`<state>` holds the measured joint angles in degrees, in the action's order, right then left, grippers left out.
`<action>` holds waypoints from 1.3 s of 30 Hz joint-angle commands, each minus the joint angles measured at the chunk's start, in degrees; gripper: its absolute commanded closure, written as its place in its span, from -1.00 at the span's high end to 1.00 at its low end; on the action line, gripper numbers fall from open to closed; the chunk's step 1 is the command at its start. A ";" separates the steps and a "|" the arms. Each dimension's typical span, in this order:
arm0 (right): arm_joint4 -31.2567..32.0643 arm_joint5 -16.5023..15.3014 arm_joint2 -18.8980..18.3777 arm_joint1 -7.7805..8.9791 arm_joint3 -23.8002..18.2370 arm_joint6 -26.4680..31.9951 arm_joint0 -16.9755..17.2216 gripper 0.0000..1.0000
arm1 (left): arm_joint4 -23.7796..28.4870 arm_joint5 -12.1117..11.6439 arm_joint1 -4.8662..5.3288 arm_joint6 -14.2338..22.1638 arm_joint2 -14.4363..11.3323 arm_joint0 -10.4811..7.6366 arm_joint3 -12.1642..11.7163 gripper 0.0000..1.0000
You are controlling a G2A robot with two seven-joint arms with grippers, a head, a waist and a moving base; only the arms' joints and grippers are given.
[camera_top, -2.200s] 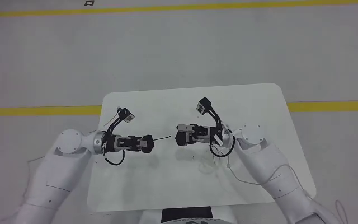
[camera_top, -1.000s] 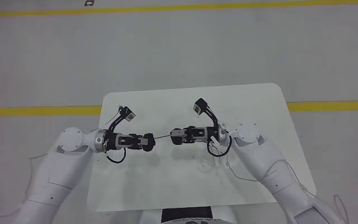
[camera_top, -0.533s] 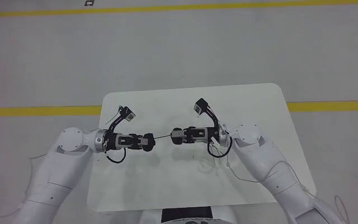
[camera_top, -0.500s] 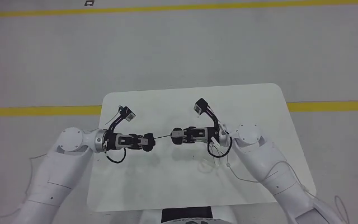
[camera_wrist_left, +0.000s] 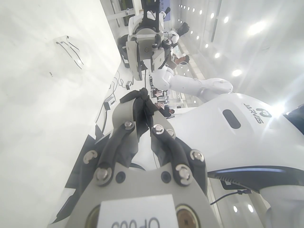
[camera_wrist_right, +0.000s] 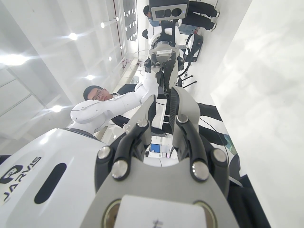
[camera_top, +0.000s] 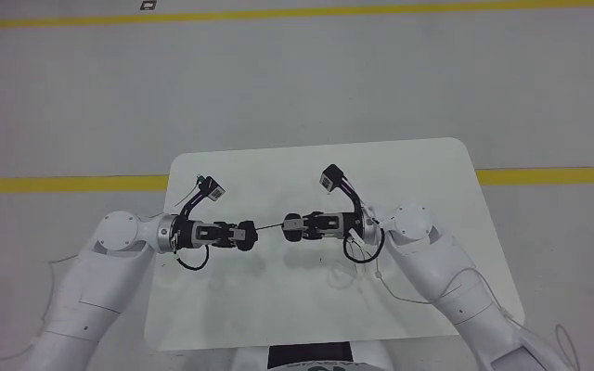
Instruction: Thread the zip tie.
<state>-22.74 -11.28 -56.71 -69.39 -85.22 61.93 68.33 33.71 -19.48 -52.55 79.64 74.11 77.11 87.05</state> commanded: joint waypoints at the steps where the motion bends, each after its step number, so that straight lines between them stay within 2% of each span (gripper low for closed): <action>1: 0.02 -0.03 0.13 0.00 -0.04 -0.12 -0.06 -0.74 | 0.00 0.00 0.00 0.00 0.00 0.00 0.00 -1.00; 11: 0.00 0.05 0.82 -0.01 -0.01 -0.56 -0.53 -0.76 | 0.00 0.00 0.00 0.00 0.00 0.00 0.00 -1.00; 14: 0.01 0.06 1.01 -0.01 0.06 -0.72 -0.66 -0.84 | 0.00 0.00 0.00 0.00 0.00 0.00 0.00 -1.00; 16: 0.01 0.05 1.15 -0.02 0.10 -0.83 -0.76 -1.00 | 0.00 0.00 0.00 0.00 0.00 0.00 0.00 -1.00; 27: 0.09 0.27 1.60 0.03 0.30 -1.06 -1.11 -1.00 | 0.00 0.00 0.00 0.00 0.00 0.00 0.00 -0.98; 28: 0.06 0.34 1.56 0.04 0.36 -1.18 -1.07 -1.00 | 0.00 0.00 0.00 0.00 0.00 0.00 0.00 -0.52; 29: -0.02 0.40 1.52 0.06 0.39 -1.32 -1.01 -1.00 | 0.00 0.00 0.00 0.00 0.00 0.00 0.00 0.30; 30: -0.24 0.49 1.47 0.08 0.43 -1.49 -0.90 -1.00 | 0.00 0.00 0.00 0.00 0.00 0.00 0.00 1.00; 34: -1.14 0.96 1.24 0.15 0.72 -1.85 -0.45 -1.00 | -0.21 0.23 -0.05 -2.90 -0.47 0.36 0.92 1.00; 39: -2.93 1.23 1.16 0.16 0.77 -1.76 0.02 -1.00 | 0.79 0.00 0.00 -3.23 -0.46 0.54 1.14 1.00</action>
<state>-25.20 -10.04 -55.60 -69.20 -84.42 60.10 68.28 34.36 -19.49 -52.56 76.39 73.66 77.64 88.17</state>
